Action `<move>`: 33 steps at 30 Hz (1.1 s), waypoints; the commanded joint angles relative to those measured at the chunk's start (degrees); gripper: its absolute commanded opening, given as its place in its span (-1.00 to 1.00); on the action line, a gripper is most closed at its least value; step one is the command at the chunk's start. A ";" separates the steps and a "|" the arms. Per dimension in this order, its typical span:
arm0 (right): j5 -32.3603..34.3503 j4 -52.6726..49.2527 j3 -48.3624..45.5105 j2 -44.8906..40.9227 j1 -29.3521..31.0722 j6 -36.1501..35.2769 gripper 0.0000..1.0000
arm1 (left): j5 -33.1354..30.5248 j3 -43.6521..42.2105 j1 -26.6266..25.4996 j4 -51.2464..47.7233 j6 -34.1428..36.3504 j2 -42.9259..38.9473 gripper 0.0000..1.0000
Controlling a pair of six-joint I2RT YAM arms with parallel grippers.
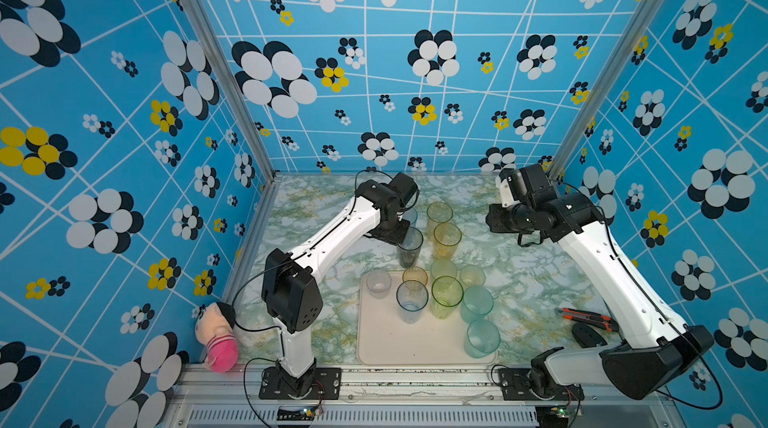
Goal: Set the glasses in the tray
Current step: 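Move the left gripper to the smoky grey clear cup and grasp it, then lift the grey cup and carry it to the tray edge nearest the robot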
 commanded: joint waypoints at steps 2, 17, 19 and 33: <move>1.57 -0.85 2.26 0.58 -0.44 0.65 -0.30 | 2.74 2.16 1.24 1.80 1.62 2.23 -0.46; 1.85 -1.65 2.10 0.33 -2.08 -0.10 -0.31 | 3.39 6.62 1.51 1.30 3.34 9.38 -0.54; 1.78 -1.82 1.94 0.10 -2.43 -0.30 -0.31 | 2.86 6.99 1.58 0.93 3.76 10.16 -0.59; 1.45 -1.67 1.14 -1.43 -3.76 -1.20 -0.31 | -0.92 8.05 1.68 -0.09 4.42 8.26 -0.83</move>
